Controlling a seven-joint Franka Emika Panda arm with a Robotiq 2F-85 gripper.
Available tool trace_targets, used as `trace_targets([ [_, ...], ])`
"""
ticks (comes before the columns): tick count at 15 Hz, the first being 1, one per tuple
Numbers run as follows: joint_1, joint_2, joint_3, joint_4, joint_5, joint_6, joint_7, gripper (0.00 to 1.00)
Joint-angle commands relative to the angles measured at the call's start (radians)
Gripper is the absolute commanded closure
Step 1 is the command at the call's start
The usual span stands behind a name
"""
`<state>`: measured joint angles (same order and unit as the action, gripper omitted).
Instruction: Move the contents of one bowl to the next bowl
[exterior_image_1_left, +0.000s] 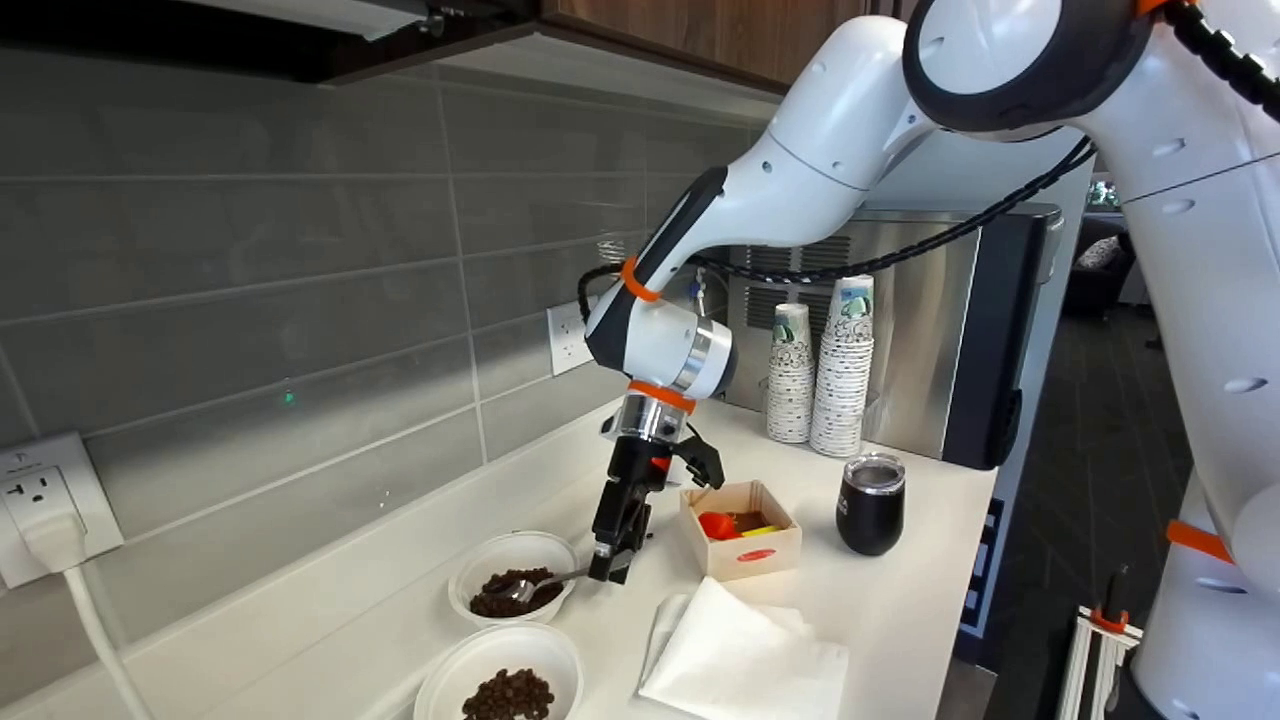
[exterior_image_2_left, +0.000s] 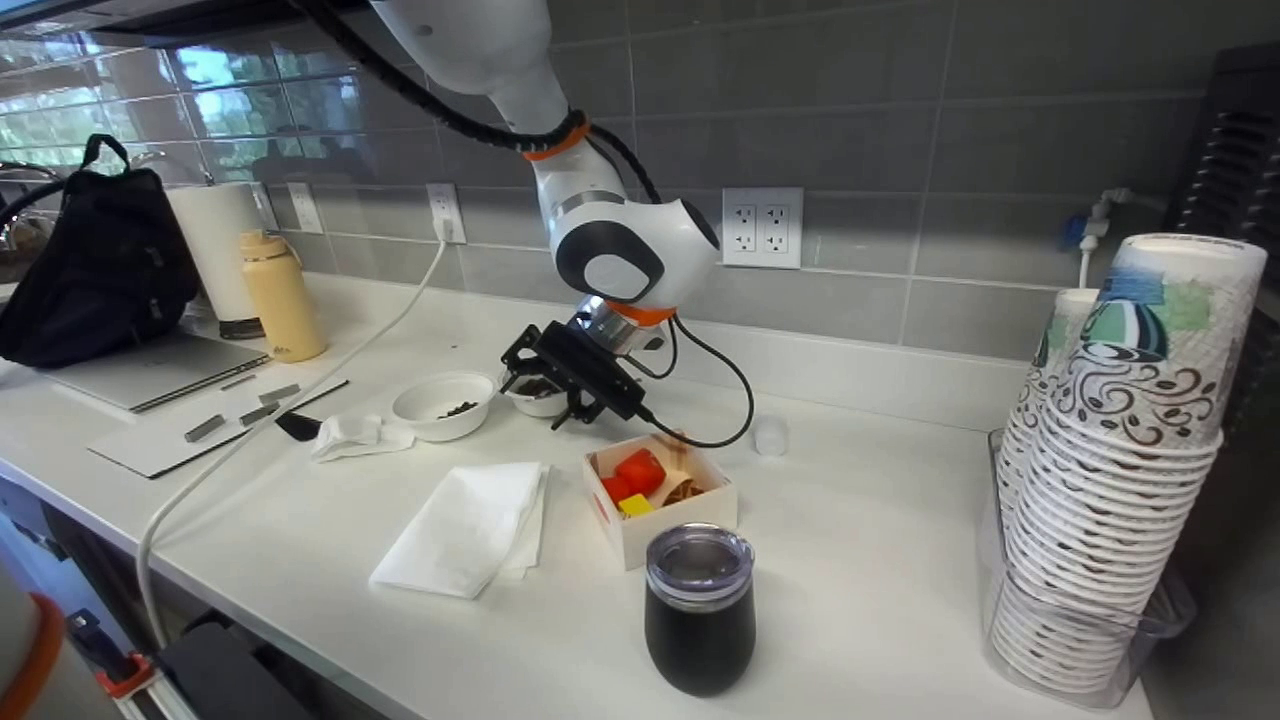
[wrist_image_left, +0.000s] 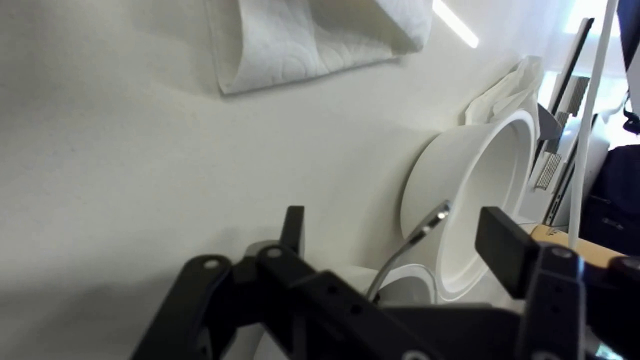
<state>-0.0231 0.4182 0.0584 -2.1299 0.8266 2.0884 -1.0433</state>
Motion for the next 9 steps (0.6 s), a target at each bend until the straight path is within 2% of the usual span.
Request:
trace_targets([
  [1, -0.023, 0.025, 0.017, 0.036, 0.005, -0.037, -0.007, 0.42],
  [7, -0.025, 0.024, 0.017, 0.033, 0.004, -0.039, -0.008, 0.89],
  [9, -0.025, 0.022, 0.018, 0.034, 0.003, -0.041, -0.009, 1.0],
])
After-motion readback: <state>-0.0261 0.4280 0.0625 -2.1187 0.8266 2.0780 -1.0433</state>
